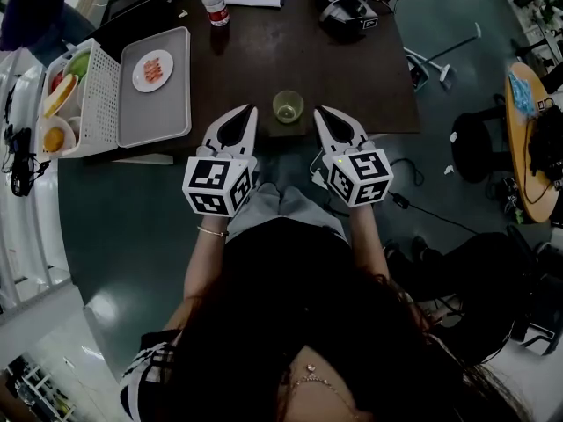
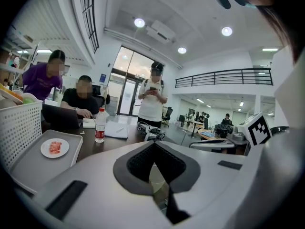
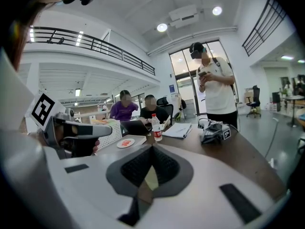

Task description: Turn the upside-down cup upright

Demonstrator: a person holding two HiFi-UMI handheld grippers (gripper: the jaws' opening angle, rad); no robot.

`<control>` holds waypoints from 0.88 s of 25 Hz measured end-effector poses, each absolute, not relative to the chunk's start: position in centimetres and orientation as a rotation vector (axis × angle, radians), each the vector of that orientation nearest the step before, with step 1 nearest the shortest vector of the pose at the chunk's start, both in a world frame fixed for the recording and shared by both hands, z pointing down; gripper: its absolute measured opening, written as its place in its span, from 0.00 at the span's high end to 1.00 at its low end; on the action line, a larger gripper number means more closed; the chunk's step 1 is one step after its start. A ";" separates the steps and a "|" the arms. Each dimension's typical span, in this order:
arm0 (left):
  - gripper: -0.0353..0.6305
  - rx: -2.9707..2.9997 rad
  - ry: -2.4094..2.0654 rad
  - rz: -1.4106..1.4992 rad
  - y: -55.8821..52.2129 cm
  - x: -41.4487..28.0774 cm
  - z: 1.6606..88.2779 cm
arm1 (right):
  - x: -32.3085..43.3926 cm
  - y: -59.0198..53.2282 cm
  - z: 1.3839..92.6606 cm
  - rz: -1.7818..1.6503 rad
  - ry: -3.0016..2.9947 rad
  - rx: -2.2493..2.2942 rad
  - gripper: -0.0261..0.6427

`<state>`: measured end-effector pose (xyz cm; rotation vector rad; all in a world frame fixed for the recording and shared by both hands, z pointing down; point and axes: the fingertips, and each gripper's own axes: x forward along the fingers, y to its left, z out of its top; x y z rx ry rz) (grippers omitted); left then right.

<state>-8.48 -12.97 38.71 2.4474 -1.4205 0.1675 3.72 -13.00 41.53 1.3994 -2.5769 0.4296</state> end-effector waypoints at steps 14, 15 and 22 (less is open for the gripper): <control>0.94 2.419 -1.388 0.200 -12.9 -8.0 39.7 | 3.9 -12.9 42.2 0.456 -2.561 1.392 0.94; 0.94 2.418 -1.386 0.202 -12.9 -8.0 39.7 | 3.9 -12.9 42.2 0.459 -2.560 1.391 0.94; 0.94 2.405 -1.387 0.195 -13.5 -7.9 39.8 | 4.0 -13.4 42.4 0.467 -2.561 1.384 0.94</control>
